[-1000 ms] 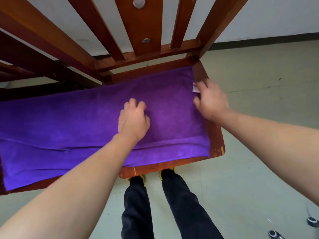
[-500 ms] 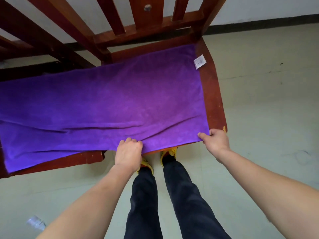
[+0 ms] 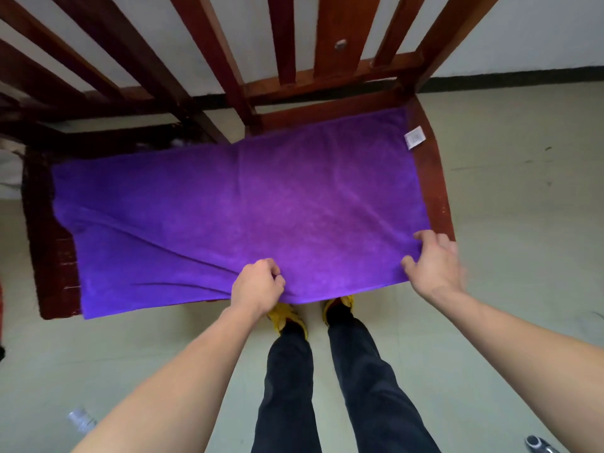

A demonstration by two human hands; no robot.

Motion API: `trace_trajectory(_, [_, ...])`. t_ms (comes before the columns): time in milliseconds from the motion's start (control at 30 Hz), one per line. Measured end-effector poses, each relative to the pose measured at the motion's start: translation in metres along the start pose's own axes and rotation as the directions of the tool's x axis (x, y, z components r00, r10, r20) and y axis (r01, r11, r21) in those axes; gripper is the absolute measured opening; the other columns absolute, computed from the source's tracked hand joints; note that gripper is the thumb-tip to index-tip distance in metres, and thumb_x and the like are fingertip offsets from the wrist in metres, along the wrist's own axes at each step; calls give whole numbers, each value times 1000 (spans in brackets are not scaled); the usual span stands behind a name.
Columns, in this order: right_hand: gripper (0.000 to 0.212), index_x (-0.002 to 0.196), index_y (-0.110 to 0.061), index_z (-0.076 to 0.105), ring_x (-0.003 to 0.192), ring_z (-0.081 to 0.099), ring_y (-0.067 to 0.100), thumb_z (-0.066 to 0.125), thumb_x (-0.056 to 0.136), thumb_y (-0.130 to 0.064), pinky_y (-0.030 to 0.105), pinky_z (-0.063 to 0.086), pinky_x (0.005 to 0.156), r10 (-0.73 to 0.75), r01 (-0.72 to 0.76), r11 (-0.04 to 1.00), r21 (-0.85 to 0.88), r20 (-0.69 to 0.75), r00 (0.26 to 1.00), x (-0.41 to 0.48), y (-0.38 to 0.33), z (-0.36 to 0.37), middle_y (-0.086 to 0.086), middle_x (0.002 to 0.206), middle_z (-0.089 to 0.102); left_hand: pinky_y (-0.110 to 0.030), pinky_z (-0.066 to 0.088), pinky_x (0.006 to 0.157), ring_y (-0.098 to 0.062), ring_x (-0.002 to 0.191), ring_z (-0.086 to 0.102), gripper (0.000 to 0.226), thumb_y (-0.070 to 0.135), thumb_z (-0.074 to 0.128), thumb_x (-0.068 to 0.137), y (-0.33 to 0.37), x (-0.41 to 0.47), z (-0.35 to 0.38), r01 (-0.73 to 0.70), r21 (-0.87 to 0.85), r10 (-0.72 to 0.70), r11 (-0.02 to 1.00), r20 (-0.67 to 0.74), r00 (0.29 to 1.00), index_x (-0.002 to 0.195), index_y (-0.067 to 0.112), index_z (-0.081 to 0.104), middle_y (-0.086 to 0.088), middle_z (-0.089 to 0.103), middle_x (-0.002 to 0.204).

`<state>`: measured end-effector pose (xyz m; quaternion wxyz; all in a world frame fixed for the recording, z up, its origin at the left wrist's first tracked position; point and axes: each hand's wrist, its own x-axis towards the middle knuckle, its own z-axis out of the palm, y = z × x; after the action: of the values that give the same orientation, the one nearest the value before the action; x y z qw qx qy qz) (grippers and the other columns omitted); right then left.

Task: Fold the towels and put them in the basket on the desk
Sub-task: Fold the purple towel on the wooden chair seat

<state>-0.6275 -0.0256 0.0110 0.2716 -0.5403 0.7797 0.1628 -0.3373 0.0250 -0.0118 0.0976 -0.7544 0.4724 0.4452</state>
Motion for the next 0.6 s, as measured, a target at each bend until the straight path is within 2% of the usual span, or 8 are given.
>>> trace_trajectory(100, [41,125,-21,52,119,44,30,61,85,-28,40,45,84,-195,197,980,-28,61,979,-13,-56,8,8,123,52,-39,52,78,-32,96,63,12,21,55,83,-31,1,-22,81,-33,-83,996,-76,994,87,18,65,-11,71,92])
trace_trajectory(200, [40,127,-21,52,118,46,28,56,88,-27,39,47,83,-400,410,911,-56,126,908,-31,-124,26,6,124,52,-37,49,78,-33,99,62,9,21,56,83,-74,-2,-44,194,-100,-208,976,-146,967,86,18,65,-13,70,96])
trace_trajectory(267, [42,130,-21,51,117,46,28,54,88,-27,40,47,84,-530,547,831,-100,158,833,-45,-169,40,5,126,51,-37,48,81,-34,100,61,11,19,57,83,-107,-7,-56,259,-150,-285,954,-192,939,90,16,65,-16,68,101])
trace_trajectory(367, [47,134,-19,47,121,45,30,53,88,-25,42,47,88,-690,723,667,-180,217,690,-65,-234,62,6,136,46,-41,45,90,-39,105,56,24,15,57,84,-161,-14,-65,320,-208,-370,924,-281,886,106,8,63,-21,57,113])
trace_trajectory(500, [59,144,-17,36,137,32,29,54,88,-25,46,41,99,-791,832,484,-271,272,548,-72,-311,84,9,154,29,-43,39,98,-41,113,46,37,13,57,84,-218,-19,-73,352,-270,-432,896,-350,832,121,6,58,-23,49,122])
trace_trajectory(600, [69,151,-17,23,146,17,26,53,89,-24,49,34,106,-788,854,411,-321,345,509,-71,-361,97,7,161,12,-44,41,95,-36,117,41,38,16,57,86,-246,-20,-75,318,-185,-364,930,-335,869,124,11,55,-17,44,125])
